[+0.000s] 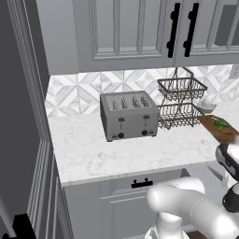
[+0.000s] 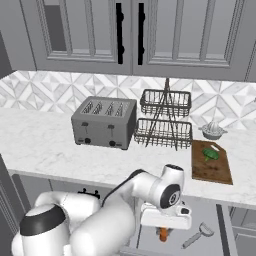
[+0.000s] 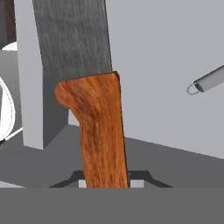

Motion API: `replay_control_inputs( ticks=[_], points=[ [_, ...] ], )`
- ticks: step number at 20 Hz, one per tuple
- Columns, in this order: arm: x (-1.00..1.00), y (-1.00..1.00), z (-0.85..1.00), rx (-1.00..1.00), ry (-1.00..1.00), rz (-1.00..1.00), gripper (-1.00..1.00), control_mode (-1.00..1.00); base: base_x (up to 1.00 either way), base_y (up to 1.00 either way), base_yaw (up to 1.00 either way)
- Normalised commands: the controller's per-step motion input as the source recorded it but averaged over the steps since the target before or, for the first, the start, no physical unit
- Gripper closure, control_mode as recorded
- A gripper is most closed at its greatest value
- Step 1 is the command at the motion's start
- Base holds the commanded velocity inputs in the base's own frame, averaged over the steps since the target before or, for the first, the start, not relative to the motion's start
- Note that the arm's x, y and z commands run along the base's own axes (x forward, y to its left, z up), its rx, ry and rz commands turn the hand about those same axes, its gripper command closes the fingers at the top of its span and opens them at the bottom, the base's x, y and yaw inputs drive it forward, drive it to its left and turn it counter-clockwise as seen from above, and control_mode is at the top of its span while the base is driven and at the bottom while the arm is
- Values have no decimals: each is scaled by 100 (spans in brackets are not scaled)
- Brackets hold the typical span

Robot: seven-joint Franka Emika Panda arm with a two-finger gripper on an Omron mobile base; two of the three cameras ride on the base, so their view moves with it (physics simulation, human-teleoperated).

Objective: Place the appropriate cutting tool for cutting the broccoli skin on the cutting board.

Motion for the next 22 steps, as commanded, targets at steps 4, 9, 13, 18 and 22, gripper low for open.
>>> replay_control_inputs(
  ticks=[4, 9, 13, 18, 22],
  points=[
    [-20, -11, 47, 3, -4, 23, 100, -100, 0, 0, 0],
    [-39, -9, 34, 0, 0, 26, 100, -100, 0, 0, 0],
    [-38, -8, 57, 1, 0, 21, 100, -100, 0, 0, 0],
    [-3, -14, 97, 8, 0, 7, 100, -100, 0, 0, 0],
    [75, -20, 91, 13, 0, 1, 100, -100, 0, 0, 0]
  ],
)
